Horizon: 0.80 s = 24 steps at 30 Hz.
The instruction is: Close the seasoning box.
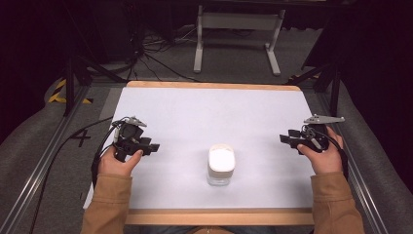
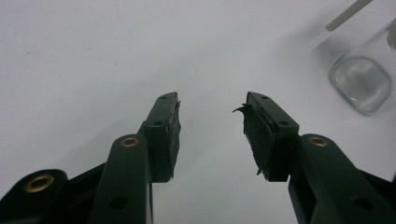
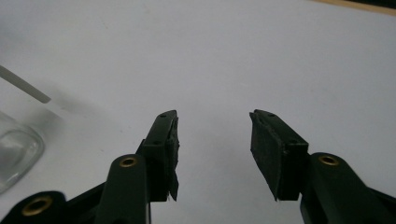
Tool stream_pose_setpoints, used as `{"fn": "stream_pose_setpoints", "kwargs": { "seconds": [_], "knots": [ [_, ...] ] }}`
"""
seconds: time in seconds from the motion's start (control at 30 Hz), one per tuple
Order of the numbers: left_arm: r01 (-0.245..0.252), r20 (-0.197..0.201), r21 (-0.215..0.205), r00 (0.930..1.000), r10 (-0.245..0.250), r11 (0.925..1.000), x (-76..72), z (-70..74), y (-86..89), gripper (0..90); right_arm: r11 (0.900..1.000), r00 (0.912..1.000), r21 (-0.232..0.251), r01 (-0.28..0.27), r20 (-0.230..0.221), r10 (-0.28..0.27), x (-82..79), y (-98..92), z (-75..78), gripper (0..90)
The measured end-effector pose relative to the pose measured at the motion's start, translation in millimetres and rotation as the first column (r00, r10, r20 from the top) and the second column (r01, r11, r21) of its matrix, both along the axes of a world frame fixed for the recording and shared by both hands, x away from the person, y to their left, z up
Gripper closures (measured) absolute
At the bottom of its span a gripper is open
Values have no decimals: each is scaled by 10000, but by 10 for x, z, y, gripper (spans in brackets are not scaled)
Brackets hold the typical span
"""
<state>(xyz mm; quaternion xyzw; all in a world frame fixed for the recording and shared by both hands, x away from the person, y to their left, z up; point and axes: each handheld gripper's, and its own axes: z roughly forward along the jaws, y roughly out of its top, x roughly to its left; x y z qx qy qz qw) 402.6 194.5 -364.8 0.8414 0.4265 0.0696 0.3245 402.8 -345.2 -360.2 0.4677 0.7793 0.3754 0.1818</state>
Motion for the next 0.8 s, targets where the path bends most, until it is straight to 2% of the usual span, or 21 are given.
{"fn": "stream_pose_setpoints", "kwargs": {
  "seconds": [0.07, 0.13, 0.17, 0.3, 0.4, 0.5, 0.63, 0.8],
  "knots": [
    [-113, 9, 146, 9999, 112, 9998, 20, -26, 0, 559, 9999, 9999, -56, 88, -87, -88, 14, -22, -47, 523],
    [-124, -27, 138, 9999, 124, 9998, 44, -52, 6, 557, 9998, 9993, -113, 183, -336, -186, 31, -54, -116, 525],
    [-107, -170, 138, 9998, 109, 9998, 52, -57, 8, 557, 9998, 9993, -113, 183, -336, -186, 31, -54, -116, 525],
    [-83, -94, 91, 9999, 84, 9999, 64, -57, -12, 556, 9995, 9971, -192, 265, -706, -278, 52, -91, -213, 522],
    [-39, -109, 83, 9999, 40, 10000, 71, -60, -23, 556, 9993, 9941, -293, 231, -1051, -261, 66, -80, -290, 518],
    [-13, -100, 91, 9999, 14, 10000, 74, -60, -29, 554, 9975, 9915, -695, 81, -1287, -171, 82, -40, -364, 511],
    [-3, -93, 80, 10000, 3, 10000, 70, -56, -35, 551, 9968, 9867, -791, -71, -1626, -59, 96, 11, -428, 506],
    [-3, -20, 43, 10000, 3, 10000, 59, -36, -32, 538, 9973, 9897, -693, -224, -1428, 123, 106, 27, -434, 482]
  ]
}}
